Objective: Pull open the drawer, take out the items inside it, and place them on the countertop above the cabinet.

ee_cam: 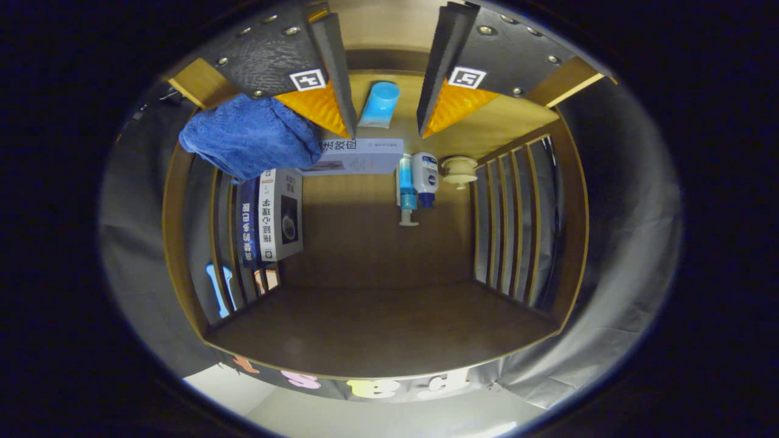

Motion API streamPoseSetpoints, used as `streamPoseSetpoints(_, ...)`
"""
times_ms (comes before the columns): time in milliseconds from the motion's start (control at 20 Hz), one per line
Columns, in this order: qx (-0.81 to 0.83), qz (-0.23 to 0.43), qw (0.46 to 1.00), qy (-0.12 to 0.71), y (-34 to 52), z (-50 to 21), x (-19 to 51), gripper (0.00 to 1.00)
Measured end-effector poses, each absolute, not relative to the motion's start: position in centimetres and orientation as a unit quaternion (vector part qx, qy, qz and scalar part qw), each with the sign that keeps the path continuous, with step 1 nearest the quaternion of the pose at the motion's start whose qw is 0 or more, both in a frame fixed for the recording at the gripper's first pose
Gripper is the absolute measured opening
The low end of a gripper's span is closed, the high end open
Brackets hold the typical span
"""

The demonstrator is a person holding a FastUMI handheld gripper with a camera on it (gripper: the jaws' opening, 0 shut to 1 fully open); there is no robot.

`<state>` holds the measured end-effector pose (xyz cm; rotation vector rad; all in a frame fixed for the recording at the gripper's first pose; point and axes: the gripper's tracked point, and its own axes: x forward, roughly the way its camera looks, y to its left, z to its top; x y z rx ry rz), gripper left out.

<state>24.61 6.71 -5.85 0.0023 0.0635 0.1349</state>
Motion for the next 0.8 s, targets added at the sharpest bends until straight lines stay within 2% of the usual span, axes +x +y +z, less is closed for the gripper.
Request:
streamPoseSetpoints(650, 0.002, 0.065, 0.998, 0.006, 6.6, -4.8, 24.0, 0.59)
streamPoseSetpoints(800, 0.003, 0.054, 0.998, 0.012, 6.5, -5.1, 21.2, 0.59)
